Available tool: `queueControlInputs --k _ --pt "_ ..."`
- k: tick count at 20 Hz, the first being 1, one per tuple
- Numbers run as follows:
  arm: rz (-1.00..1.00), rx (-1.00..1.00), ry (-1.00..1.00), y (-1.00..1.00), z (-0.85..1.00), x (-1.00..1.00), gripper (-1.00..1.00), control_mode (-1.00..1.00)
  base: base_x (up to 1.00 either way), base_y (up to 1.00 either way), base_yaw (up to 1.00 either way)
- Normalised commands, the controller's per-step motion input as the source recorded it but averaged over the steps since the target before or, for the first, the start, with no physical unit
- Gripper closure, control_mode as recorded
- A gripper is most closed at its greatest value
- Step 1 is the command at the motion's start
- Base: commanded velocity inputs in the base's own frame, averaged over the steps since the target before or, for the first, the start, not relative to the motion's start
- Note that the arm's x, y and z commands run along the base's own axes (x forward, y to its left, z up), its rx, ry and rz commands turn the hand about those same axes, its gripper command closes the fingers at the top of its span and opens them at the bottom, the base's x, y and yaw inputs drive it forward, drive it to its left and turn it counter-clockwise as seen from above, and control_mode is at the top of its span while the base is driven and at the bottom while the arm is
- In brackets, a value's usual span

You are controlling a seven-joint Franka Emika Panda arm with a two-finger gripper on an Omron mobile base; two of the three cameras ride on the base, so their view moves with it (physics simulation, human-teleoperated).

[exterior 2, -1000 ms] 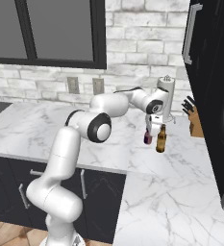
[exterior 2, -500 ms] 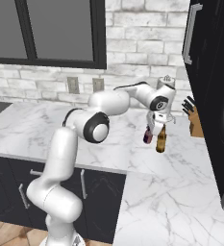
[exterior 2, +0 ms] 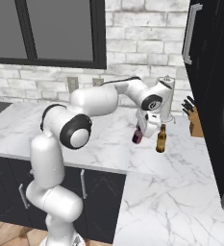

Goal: Place the drinks on the dining counter in a tight cluster.

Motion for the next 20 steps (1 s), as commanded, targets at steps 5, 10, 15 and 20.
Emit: queueControlInputs --k 5,10,15,20 --pt "0.15 0.00 -0.09 0.61 0.30 -0.76 1.00 -1.00 0.00 0.00 0.00" --pt "0.24 -0.02 -0.02 0.34 0.34 -0.88 1.00 -1.00 0.00 0.00 0.00" --pt "0.28 -0.16 0.00 0.38 0.34 -0.78 1.00 -1.00 0.00 0.00 0.00" --pt "0.30 -0.13 -0.03 0.51 0.33 -0.73 1.00 -1.00 0.00 0.00 0.00"
